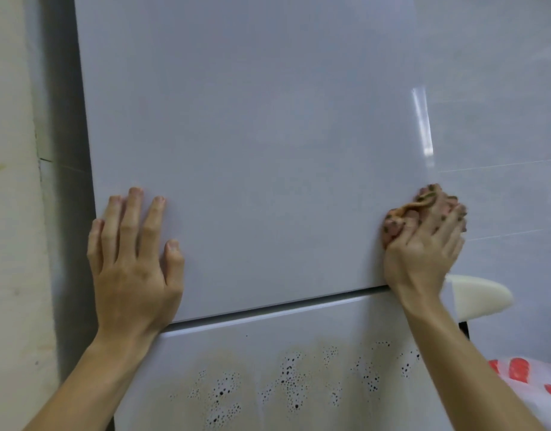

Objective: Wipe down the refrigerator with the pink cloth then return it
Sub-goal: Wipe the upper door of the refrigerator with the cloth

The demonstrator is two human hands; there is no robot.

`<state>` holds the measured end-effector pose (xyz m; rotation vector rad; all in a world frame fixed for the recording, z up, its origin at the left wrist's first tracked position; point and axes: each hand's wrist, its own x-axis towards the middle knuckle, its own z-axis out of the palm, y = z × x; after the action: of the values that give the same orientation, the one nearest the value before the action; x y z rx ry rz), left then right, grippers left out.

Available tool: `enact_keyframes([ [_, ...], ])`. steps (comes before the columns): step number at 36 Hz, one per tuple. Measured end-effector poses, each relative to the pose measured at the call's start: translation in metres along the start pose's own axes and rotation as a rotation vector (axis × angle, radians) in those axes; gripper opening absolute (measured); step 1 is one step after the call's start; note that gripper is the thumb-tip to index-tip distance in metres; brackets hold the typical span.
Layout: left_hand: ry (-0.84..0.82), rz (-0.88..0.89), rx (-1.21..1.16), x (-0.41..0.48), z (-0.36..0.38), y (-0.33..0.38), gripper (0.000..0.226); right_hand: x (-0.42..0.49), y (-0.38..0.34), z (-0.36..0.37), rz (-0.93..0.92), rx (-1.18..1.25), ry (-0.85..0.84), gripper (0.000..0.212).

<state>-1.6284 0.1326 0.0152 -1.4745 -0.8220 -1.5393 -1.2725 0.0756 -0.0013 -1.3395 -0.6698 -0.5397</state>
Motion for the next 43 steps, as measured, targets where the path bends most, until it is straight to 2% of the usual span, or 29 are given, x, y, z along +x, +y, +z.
enact_keyframes([
  [3, 0.009, 0.006, 0.008, -0.001, 0.001, 0.000, 0.056, -0.040, -0.030, 0.023, -0.143, -0.061, 0.012, 0.069],
  [10, 0.032, 0.011, 0.017, -0.002, 0.005, 0.001, 0.056, -0.150, -0.116, 0.051, -0.561, -0.030, -0.116, 0.066],
  [16, 0.037, 0.014, 0.018, -0.001, 0.004, 0.002, 0.056, -0.143, -0.102, 0.041, -0.813, -0.018, -0.212, 0.058],
  [20, 0.040, -0.009, -0.013, 0.000, 0.003, 0.003, 0.055, -0.103, -0.063, 0.027, -0.714, -0.004, -0.183, 0.060],
  [25, 0.037, 0.000, 0.004, -0.001, 0.002, 0.001, 0.055, -0.037, -0.024, 0.009, -0.346, -0.007, -0.113, 0.068],
  [33, 0.019, 0.004, 0.014, -0.001, 0.001, -0.006, 0.056, -0.016, -0.070, 0.020, -0.021, -0.018, -0.026, 0.069],
  [37, -0.026, 0.007, -0.009, 0.001, -0.004, -0.007, 0.058, -0.023, -0.111, 0.038, -0.110, -0.037, -0.014, 0.068],
  [43, -0.050, 0.025, -0.017, 0.005, -0.008, -0.010, 0.058, -0.086, -0.187, 0.066, -0.569, 0.039, -0.019, 0.064],
])
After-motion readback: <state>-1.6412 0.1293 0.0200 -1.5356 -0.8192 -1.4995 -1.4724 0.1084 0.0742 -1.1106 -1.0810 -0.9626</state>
